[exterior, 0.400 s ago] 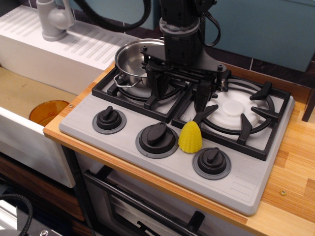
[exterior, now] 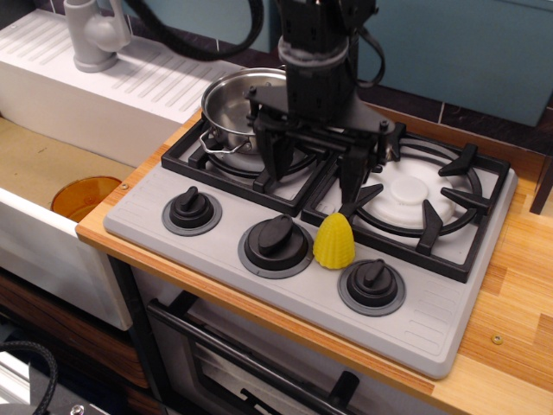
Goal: End effector reaching pot or pan
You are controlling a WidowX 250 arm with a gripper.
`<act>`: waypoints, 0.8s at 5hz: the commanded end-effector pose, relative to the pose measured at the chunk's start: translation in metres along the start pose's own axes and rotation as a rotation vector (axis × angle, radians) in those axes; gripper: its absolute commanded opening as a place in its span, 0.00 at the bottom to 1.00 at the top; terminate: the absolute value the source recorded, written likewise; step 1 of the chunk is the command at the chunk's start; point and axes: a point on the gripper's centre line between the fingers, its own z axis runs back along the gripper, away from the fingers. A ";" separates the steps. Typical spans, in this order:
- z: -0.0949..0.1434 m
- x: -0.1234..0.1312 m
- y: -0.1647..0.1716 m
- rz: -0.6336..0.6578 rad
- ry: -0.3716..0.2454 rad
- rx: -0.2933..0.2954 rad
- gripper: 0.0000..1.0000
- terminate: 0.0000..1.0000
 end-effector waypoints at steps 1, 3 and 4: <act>0.024 0.032 -0.014 0.048 -0.004 0.016 1.00 0.00; 0.023 0.041 -0.012 0.048 -0.019 0.019 1.00 0.00; 0.024 0.048 -0.007 0.038 -0.023 0.025 1.00 0.00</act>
